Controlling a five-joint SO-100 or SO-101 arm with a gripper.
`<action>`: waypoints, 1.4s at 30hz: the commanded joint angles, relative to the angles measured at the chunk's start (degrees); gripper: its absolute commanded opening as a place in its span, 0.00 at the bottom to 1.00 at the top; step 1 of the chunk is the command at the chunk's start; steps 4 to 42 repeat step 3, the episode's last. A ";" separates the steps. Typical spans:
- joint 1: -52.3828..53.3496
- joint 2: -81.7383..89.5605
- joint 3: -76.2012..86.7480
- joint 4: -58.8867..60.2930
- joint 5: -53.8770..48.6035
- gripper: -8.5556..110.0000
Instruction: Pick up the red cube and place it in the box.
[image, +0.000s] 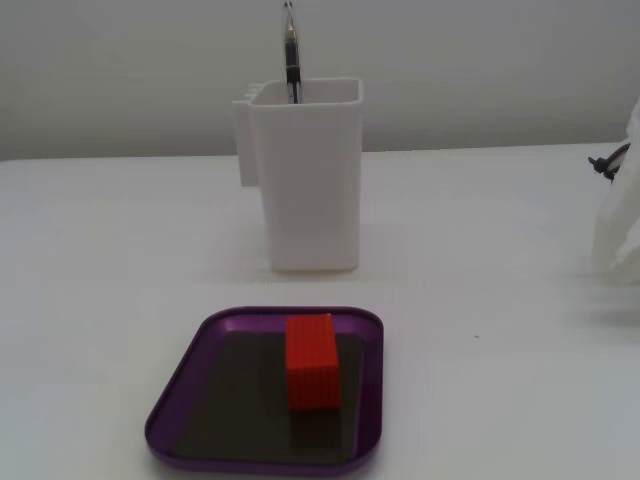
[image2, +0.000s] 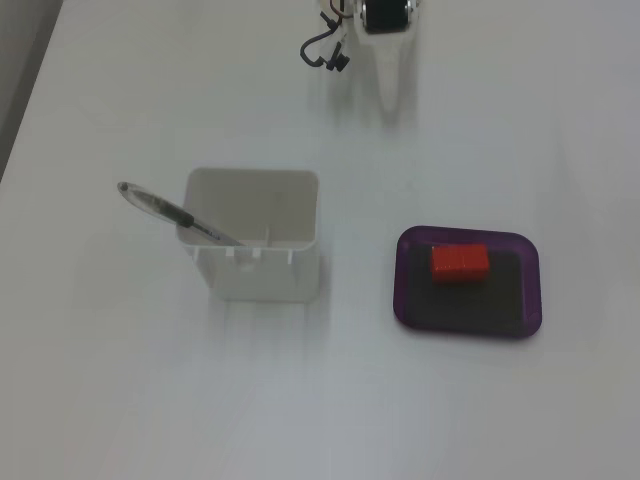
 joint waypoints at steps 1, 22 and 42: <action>0.26 3.69 0.53 0.00 -0.18 0.07; 0.26 3.69 0.53 0.00 -0.18 0.07; 0.26 3.69 0.53 0.00 -0.18 0.07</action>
